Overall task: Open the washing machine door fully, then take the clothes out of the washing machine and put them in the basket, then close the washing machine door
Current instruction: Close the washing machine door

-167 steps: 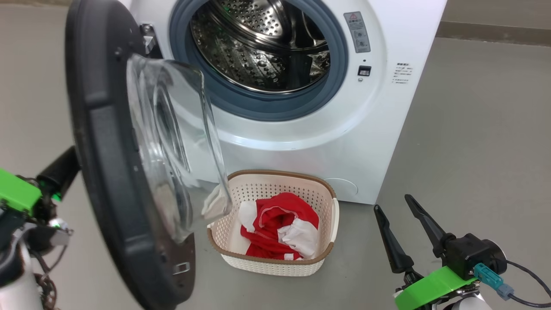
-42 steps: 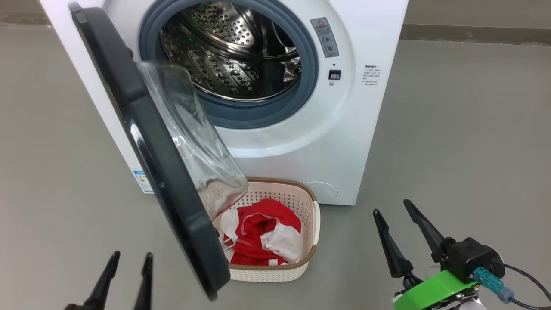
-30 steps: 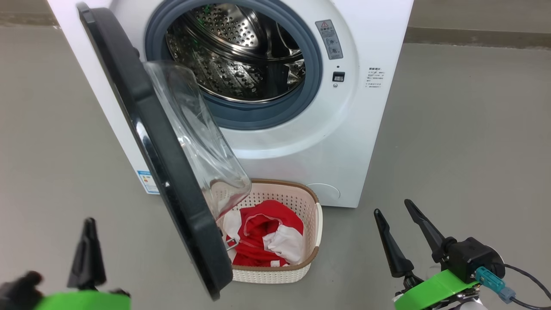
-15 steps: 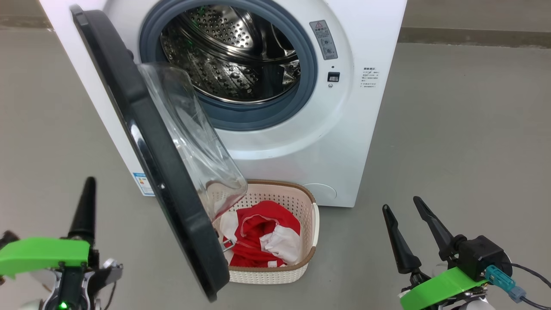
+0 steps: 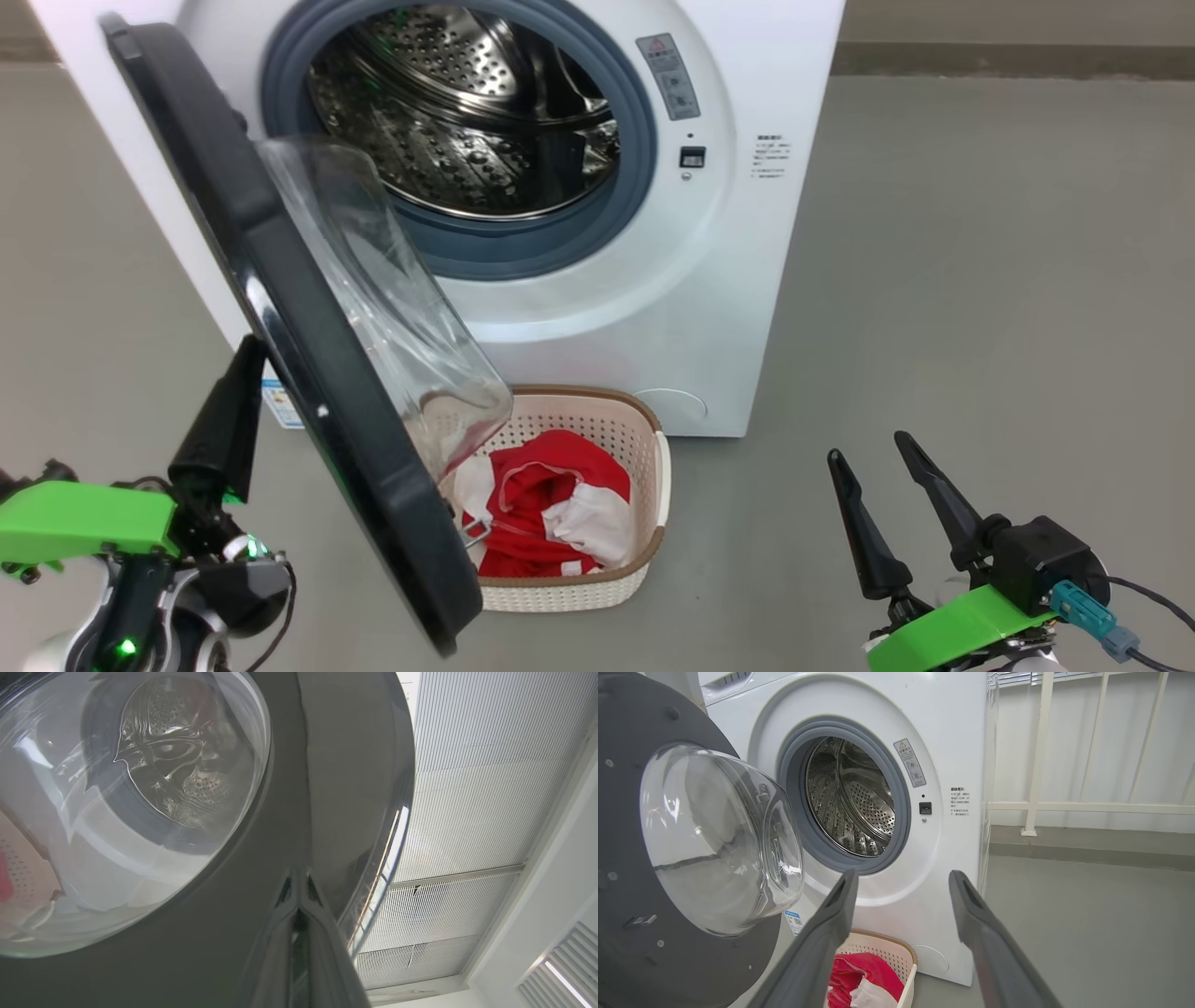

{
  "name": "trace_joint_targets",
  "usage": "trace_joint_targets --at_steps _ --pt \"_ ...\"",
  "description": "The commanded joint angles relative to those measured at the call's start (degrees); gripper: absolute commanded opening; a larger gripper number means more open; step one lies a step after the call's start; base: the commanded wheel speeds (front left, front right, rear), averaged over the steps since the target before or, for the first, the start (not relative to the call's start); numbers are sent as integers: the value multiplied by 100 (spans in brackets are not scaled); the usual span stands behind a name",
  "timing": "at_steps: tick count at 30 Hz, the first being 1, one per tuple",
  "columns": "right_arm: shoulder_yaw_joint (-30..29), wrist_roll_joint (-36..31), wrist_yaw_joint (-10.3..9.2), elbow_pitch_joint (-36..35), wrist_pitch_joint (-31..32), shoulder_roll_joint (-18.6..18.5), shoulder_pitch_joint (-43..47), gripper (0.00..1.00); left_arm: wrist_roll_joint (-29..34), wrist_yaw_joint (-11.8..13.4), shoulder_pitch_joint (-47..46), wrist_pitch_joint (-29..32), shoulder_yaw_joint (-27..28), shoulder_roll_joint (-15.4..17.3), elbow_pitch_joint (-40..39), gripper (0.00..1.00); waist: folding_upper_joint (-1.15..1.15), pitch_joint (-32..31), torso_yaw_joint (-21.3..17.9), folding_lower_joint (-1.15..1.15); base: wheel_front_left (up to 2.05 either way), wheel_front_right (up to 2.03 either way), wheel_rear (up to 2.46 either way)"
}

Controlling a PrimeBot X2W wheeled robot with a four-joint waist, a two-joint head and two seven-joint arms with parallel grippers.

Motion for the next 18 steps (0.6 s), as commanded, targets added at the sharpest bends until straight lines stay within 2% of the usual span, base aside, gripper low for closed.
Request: trace_joint_targets --at_steps 1,9,18 --pt "125 -45 37 -154 -37 1 -138 100 -108 41 -66 -12 98 98 -236 0 0 61 -96 0 0 0 0" --pt "119 -96 37 -171 -37 1 -201 100 -323 12 -27 -123 -141 97 -405 0 0 176 -469 0 0 0 0" --pt "99 -92 37 -188 -37 1 -244 100 -570 -113 -324 -390 -357 97 -119 0 0 318 -882 0 0 0 0"
